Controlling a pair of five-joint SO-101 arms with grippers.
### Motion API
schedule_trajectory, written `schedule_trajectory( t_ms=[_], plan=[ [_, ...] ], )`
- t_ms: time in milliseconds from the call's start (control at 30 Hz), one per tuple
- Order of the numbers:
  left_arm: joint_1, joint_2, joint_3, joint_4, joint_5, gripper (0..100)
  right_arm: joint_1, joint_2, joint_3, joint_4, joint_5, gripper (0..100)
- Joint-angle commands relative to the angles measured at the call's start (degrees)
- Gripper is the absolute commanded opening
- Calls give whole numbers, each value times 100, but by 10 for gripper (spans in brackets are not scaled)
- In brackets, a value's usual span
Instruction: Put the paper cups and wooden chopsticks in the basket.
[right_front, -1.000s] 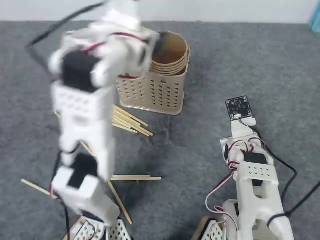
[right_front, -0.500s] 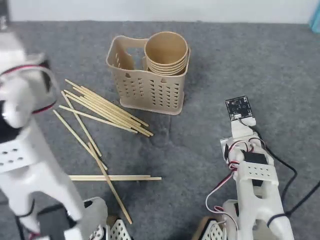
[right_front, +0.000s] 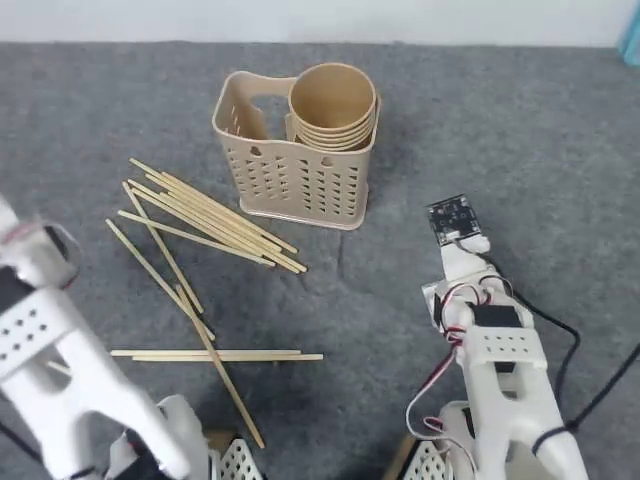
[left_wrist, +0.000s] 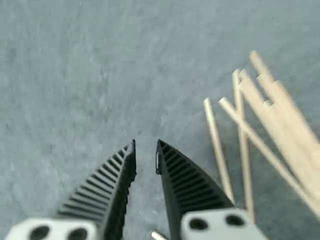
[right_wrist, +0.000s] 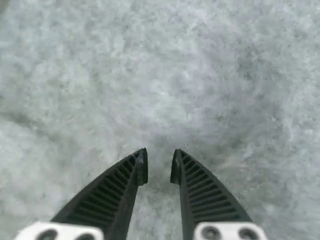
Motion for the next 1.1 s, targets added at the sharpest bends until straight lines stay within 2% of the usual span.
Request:
schedule_trajectory(
  t_ms=[0,233,300,500,633,733,933,1067],
  plan=[
    [-149,-440,980,-615,35,63,-84,-760,-747,743,62,91],
    [-554,-914,2387,-651,35,62,-75,-2492,-1591,1508,62,91],
    [-545,-1055,2747,-633,44,62,-75,-2879,-1767,1376,18,91],
    [-571,-1538,3591,-659,26,62,-101,-2941,-2374,330,-1134,95],
    [-580,-2022,3916,-967,53,62,-576,-2334,-2787,-629,-1248,95],
    [-563,-2418,4119,-1178,70,62,-1077,-1552,-3437,-919,-1257,95],
    [-545,-3253,4523,-1187,79,62,-1903,602,-5503,-927,-1266,95],
    [-545,-3842,4699,-949,79,62,-2185,1982,-6919,-629,-1257,91]
  ],
)
